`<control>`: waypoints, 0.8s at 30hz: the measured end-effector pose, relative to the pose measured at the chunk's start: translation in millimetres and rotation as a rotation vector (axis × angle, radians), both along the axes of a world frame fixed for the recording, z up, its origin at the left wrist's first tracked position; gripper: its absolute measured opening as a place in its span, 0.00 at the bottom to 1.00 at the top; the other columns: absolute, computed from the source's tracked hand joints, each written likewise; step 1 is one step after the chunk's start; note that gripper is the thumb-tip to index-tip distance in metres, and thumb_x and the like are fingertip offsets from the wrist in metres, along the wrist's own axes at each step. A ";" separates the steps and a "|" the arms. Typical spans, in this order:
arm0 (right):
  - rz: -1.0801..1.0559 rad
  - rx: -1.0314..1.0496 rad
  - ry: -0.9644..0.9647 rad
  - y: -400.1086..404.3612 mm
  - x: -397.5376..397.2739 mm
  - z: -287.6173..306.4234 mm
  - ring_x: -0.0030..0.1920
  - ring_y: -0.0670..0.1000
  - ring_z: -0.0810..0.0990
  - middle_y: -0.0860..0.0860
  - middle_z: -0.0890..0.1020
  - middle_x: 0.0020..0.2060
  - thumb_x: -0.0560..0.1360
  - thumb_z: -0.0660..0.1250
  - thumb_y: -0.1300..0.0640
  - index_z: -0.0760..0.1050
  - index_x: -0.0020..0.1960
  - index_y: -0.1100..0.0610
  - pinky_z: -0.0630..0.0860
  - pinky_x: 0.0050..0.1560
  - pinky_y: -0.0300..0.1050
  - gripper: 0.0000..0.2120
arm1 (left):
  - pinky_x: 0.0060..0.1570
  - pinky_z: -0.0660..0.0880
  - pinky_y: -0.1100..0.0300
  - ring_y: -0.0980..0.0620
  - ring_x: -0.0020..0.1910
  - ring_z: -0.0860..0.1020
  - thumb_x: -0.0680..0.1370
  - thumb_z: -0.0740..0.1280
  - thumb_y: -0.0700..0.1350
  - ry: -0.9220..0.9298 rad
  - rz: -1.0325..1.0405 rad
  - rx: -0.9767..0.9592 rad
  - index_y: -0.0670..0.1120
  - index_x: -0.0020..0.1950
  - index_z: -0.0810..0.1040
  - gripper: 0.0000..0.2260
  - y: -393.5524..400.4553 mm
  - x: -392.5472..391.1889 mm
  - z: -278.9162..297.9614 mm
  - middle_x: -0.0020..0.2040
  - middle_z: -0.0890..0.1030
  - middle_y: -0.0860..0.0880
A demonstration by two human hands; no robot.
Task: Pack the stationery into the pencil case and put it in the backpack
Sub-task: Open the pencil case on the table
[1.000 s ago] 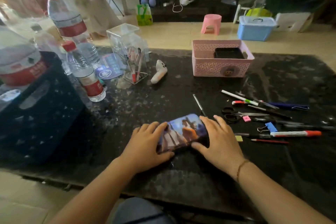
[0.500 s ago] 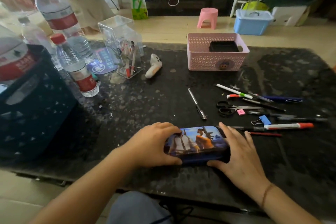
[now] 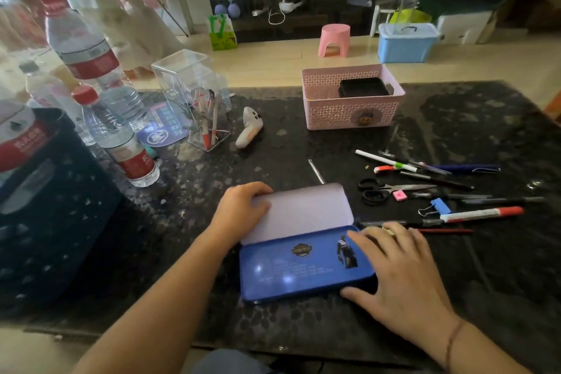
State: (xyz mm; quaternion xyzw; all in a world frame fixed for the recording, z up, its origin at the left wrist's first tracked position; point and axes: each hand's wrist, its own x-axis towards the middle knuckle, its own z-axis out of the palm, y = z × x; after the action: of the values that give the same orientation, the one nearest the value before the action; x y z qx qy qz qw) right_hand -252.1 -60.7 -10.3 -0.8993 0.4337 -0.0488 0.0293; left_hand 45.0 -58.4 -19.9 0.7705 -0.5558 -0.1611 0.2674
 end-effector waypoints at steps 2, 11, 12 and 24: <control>0.127 -0.008 0.065 -3.3 13.9 16.7 0.66 0.54 0.65 0.50 0.73 0.65 0.60 0.59 0.24 0.68 0.69 0.45 0.67 0.64 0.55 0.42 | 0.65 0.72 0.54 0.52 0.62 0.77 0.76 0.70 0.46 0.012 0.015 -0.037 0.53 0.65 0.77 0.18 12.7 -2.1 -4.5 0.61 0.81 0.52; 0.472 0.238 0.086 -22.5 62.8 25.5 0.68 0.48 0.62 0.43 0.63 0.70 0.65 0.66 0.31 0.51 0.74 0.42 0.59 0.70 0.48 0.44 | 0.77 0.46 0.40 0.61 0.77 0.51 0.64 0.70 0.72 -0.087 -0.230 -0.109 0.63 0.77 0.48 0.48 126.8 -25.5 -20.0 0.75 0.53 0.66; 0.475 0.242 0.096 -22.7 64.3 26.0 0.67 0.48 0.62 0.43 0.63 0.69 0.65 0.67 0.32 0.50 0.74 0.42 0.61 0.69 0.47 0.44 | 0.77 0.45 0.42 0.64 0.75 0.51 0.63 0.71 0.72 -0.100 -0.229 -0.095 0.65 0.76 0.45 0.49 125.9 -27.5 -22.3 0.73 0.53 0.70; 0.485 0.326 0.185 -11.4 73.8 38.4 0.59 0.50 0.64 0.47 0.67 0.60 0.62 0.73 0.38 0.54 0.73 0.44 0.69 0.60 0.52 0.45 | 0.65 0.67 0.63 0.59 0.68 0.66 0.62 0.79 0.62 0.085 -0.317 -0.102 0.67 0.74 0.50 0.50 129.2 -27.1 -27.1 0.66 0.62 0.70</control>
State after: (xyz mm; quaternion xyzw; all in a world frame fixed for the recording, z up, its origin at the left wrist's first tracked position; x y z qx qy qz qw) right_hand -178.2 -72.1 28.1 -0.9607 0.2093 0.1121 0.1441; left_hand 18.0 70.8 -47.0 0.6510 -0.6662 -0.2051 0.3006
